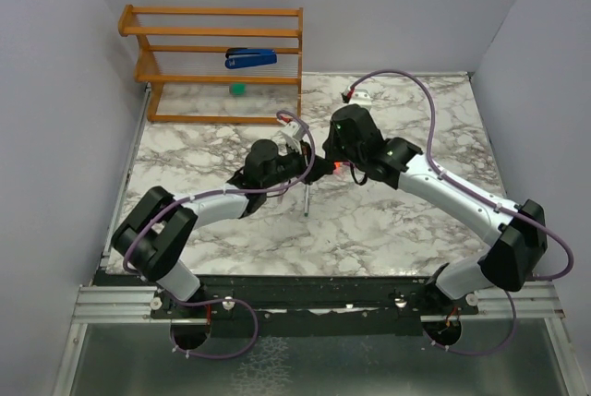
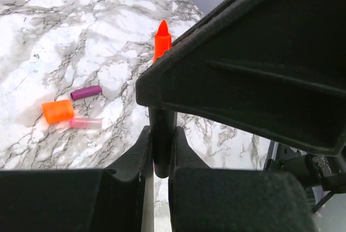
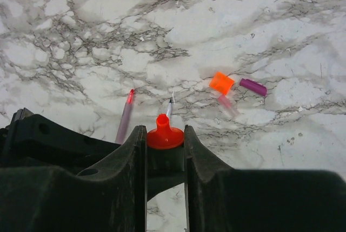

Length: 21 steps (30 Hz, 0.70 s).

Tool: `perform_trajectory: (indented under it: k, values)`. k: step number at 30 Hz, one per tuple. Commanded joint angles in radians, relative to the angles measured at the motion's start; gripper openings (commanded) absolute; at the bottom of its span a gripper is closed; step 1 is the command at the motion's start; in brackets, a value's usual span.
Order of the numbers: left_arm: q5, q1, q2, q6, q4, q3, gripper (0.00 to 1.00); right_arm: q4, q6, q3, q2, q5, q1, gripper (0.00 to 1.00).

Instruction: Insert the pens into the pen caps

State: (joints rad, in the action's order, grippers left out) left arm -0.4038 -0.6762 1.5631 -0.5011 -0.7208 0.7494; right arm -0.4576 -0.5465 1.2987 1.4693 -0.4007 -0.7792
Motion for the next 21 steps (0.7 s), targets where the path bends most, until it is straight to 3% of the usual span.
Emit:
perform_trajectory:
  k: [1, 3, 4, 7, 11, 13, 17, 21]
  values:
    - [-0.027, -0.017, 0.005, 0.010, -0.052, 0.004, 0.00, -0.004, -0.003, 0.014, -0.010, -0.025, -0.006, 0.27]
    - [0.004, -0.015, -0.015, 0.023, -0.040, -0.018, 0.00, -0.011, -0.001, 0.003, -0.026, -0.080, -0.006, 0.86]
    - [0.022, -0.013, -0.029, 0.033, -0.013, -0.025, 0.00, -0.018, 0.007, -0.001, -0.039, -0.128, -0.005, 0.98]
    - [0.089, -0.002, -0.109, 0.074, 0.126, -0.048, 0.00, -0.003, 0.113, -0.023, -0.099, -0.256, 0.028, 1.00]
    - [0.190, 0.019, -0.237, 0.133, 0.324, -0.066, 0.00, 0.088, 0.161, -0.100, -0.191, -0.147, 0.182, 1.00]
    - [0.265, 0.024, -0.301, 0.175, 0.447, -0.058, 0.00, 0.067, 0.080, -0.106, -0.198, -0.076, 0.249, 1.00]
    - [0.434, 0.031, -0.414, 0.265, 0.654, -0.036, 0.00, 0.062, -0.142, -0.081, -0.124, 0.055, 0.261, 0.99]
    - [0.492, 0.053, -0.504, 0.318, 0.716, -0.048, 0.00, 0.288, -0.503, -0.152, -0.036, 0.272, 0.260, 0.95]
